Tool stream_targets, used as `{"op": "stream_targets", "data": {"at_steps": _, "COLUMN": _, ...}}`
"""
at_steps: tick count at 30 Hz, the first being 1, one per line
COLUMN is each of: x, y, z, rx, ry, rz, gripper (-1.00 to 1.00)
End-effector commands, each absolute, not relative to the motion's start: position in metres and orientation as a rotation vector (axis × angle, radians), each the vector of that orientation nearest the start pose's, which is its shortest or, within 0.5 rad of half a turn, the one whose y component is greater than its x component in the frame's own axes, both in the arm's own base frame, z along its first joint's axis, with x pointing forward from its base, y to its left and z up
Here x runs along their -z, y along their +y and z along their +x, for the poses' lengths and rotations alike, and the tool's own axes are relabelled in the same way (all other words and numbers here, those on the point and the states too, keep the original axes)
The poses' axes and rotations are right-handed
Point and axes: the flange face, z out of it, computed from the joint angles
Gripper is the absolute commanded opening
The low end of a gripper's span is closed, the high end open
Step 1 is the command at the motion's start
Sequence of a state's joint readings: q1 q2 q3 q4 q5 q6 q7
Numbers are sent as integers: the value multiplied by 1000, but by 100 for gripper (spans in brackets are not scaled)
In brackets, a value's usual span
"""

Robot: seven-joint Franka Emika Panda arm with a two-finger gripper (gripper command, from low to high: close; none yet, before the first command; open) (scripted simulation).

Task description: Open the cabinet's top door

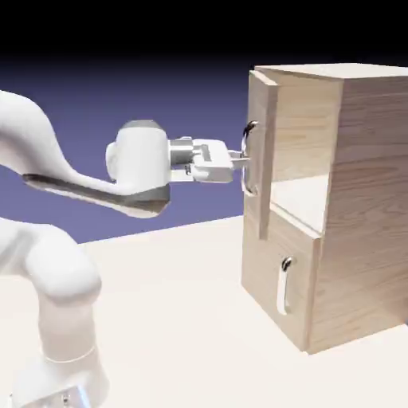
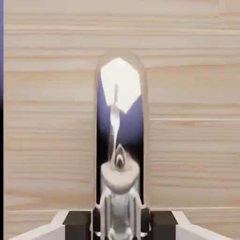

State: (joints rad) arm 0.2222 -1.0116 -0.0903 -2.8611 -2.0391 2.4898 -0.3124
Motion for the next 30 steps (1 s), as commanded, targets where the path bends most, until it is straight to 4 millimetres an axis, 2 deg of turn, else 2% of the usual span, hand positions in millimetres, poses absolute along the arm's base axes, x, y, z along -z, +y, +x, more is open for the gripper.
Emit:
{"op": "stream_targets", "data": {"at_steps": 1, "x": -503, "y": 48, "z": 294, "rx": -289, "ry": 1301, "rz": 893, "gripper": -100}}
{"op": "stream_targets", "data": {"at_steps": 14, "x": -503, "y": 116, "z": 255, "rx": -85, "ry": 1170, "rz": 1049, "gripper": -100}}
{"op": "stream_targets", "data": {"at_steps": 23, "x": -503, "y": 185, "z": 236, "rx": 102, "ry": 1037, "rz": 1181, "gripper": -100}}
{"op": "stream_targets", "data": {"at_steps": 30, "x": -503, "y": 246, "z": 232, "rx": 259, "ry": 916, "rz": 1283, "gripper": -100}}
